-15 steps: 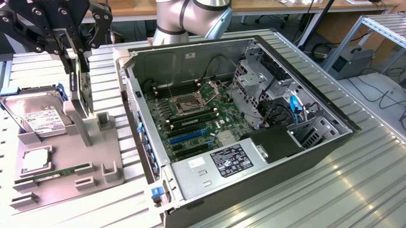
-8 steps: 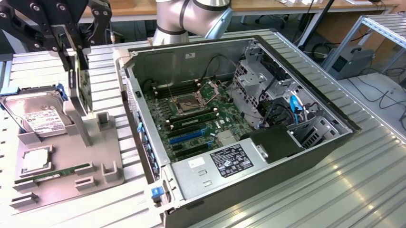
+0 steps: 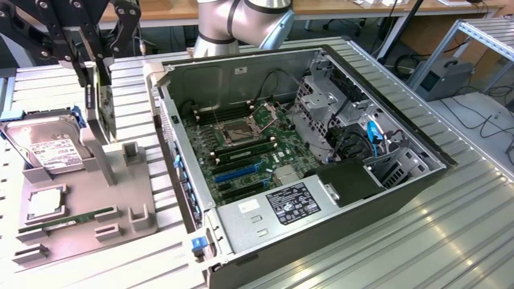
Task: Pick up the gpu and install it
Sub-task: 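Pick up the gpu and move the gpu toward the slot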
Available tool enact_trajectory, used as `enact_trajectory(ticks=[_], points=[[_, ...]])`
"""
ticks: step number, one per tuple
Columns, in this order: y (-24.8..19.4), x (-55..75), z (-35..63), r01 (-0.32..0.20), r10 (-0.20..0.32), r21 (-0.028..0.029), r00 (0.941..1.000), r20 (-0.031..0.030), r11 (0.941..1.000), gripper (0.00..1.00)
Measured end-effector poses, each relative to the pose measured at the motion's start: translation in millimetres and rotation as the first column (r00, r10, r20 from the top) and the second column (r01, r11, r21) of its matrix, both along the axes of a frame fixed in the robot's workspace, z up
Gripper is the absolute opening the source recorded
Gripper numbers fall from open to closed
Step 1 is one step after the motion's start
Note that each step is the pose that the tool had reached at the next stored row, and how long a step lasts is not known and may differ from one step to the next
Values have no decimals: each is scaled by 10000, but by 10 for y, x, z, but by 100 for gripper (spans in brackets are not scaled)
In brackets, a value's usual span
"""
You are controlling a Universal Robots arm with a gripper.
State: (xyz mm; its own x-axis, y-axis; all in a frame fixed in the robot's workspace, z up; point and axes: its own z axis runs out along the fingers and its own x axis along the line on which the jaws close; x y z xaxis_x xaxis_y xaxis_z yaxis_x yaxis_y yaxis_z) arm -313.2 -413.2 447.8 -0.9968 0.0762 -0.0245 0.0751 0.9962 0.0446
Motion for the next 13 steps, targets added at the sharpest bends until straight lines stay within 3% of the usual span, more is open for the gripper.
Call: enact_trajectory(ticks=[13], points=[[0, 0, 77, 0, 0, 0, 10000, 0, 10000, 27]])
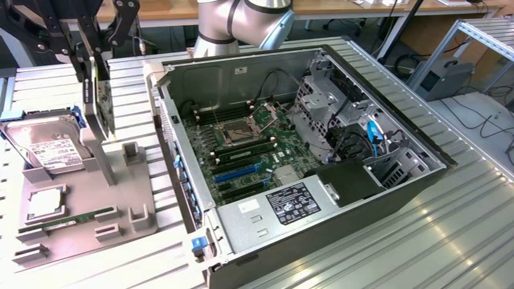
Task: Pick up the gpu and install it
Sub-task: 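Pick up the gpu and move the gpu toward the slot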
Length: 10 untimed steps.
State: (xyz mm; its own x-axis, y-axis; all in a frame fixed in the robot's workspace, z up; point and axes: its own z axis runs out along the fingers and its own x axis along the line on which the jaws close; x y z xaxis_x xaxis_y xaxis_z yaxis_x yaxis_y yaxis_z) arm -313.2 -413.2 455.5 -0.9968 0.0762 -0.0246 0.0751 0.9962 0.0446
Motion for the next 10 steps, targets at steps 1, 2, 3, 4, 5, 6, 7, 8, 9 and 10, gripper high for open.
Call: enact_trajectory(ticks=[1, 2, 3, 4, 5, 6, 7, 8, 9, 10], points=[[0, 0, 6, 0, 0, 0, 10000, 0, 10000, 27], [0, 0, 13, 0, 0, 0, 10000, 0, 10000, 27], [0, 0, 18, 0, 0, 0, 10000, 0, 10000, 27], [0, 0, 25, 0, 0, 0, 10000, -1, 10000, 27], [0, 0, 29, 0, 0, -1, 10000, -1, 10000, 27], [0, 0, 29, 0, 0, 0, 10000, 0, 10000, 27], [0, 0, 29, 0, 0, 0, 10000, 0, 10000, 27], [0, 0, 29, 0, 0, 0, 10000, 0, 10000, 27], [0, 0, 29, 0, 0, 0, 10000, 0, 10000, 27], [0, 0, 29, 0, 0, 0, 10000, 0, 10000, 27]])
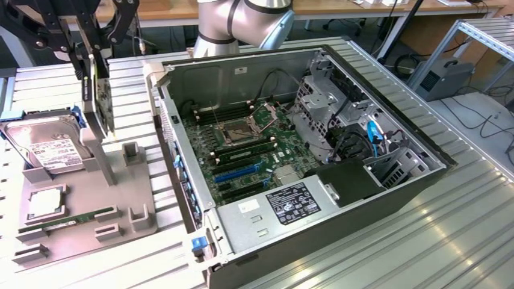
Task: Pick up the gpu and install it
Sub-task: 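Pick up the gpu and move the gpu toward the slot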
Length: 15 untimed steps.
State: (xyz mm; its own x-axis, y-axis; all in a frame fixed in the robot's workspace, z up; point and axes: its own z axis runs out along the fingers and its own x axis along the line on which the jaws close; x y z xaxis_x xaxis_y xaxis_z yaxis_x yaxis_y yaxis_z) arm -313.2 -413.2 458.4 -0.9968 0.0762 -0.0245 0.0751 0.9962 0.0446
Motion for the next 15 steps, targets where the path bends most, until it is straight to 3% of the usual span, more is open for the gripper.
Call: enact_trajectory(ticks=[15], points=[[-44, 74, -25, 0, 0, 0, 10000, 0, 10000, 27]])
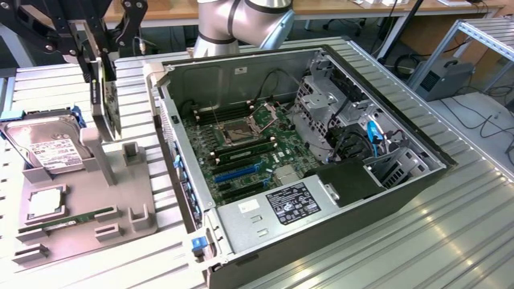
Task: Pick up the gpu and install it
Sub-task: 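Pick up the gpu and move the gpu toward the slot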
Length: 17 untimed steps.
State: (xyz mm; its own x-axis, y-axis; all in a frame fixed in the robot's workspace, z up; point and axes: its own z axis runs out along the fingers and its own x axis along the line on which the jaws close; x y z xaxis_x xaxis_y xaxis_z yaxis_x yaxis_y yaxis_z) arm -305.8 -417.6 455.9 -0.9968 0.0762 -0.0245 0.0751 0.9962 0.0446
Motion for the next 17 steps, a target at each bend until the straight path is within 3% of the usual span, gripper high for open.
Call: enact_trajectory(ticks=[17], points=[[-34, 136, -99, 0, 0, 0, 10000, 0, 10000, 27]])
